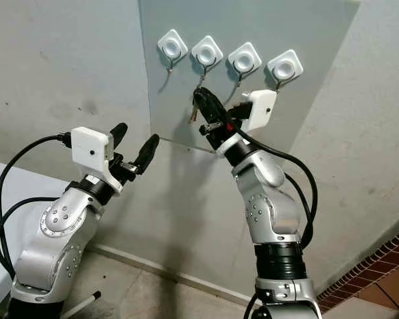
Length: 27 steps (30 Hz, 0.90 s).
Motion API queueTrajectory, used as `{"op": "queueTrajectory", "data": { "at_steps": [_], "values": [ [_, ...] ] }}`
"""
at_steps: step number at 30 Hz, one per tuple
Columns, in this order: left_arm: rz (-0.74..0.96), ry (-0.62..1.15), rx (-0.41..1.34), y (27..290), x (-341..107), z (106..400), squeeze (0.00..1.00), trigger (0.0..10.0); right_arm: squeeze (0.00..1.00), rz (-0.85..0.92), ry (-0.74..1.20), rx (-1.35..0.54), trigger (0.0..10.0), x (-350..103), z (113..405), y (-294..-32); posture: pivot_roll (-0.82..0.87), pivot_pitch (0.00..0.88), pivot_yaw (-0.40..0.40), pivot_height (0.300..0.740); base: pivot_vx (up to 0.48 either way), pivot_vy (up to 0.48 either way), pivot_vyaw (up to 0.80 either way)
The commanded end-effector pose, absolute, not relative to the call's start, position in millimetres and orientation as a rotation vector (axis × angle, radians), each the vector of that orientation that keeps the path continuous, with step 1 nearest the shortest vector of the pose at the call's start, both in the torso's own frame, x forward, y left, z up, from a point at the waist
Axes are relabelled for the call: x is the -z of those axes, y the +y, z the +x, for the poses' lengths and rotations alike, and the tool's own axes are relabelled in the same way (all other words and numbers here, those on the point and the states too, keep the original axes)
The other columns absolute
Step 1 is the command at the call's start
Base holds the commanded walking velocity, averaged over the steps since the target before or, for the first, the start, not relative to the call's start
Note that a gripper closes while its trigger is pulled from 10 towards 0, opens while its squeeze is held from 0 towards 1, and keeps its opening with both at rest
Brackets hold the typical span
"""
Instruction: Hang keys on a hook
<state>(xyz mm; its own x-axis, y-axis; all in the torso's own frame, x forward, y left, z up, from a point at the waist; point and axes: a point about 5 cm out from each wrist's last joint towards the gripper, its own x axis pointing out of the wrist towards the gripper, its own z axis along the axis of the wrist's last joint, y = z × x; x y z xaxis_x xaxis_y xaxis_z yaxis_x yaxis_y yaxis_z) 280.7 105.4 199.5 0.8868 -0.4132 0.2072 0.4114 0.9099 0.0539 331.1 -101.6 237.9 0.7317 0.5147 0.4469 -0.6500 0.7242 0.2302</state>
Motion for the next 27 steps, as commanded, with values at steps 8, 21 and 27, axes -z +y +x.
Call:
{"op": "queueTrajectory", "data": {
  "at_steps": [8, 21, 27],
  "values": [
    [0.014, -0.244, 0.450, 101.0, -207.3, 277.4, 0.00, 10.0, 0.00, 0.418, -0.428, -0.691, 10.0, -258.7, 329.5, -98.5, -0.07, 0.000, -0.035, 0.728, 0.000, 0.000, 0.00],
    [0.004, -0.238, 0.443, 100.5, -206.7, 276.6, 0.00, 10.0, 0.00, 0.488, -0.428, -0.691, 10.0, -261.2, 327.6, -99.7, -0.07, 0.000, -0.041, 0.728, 0.000, 0.000, 0.00],
    [-0.002, -0.237, 0.440, 100.9, -207.5, 276.4, 0.00, 10.0, 0.00, 0.555, -0.417, -0.680, 10.0, -259.8, 325.4, -100.9, -0.07, 0.000, -0.037, 0.728, 0.000, 0.000, 0.00]
  ]
}}
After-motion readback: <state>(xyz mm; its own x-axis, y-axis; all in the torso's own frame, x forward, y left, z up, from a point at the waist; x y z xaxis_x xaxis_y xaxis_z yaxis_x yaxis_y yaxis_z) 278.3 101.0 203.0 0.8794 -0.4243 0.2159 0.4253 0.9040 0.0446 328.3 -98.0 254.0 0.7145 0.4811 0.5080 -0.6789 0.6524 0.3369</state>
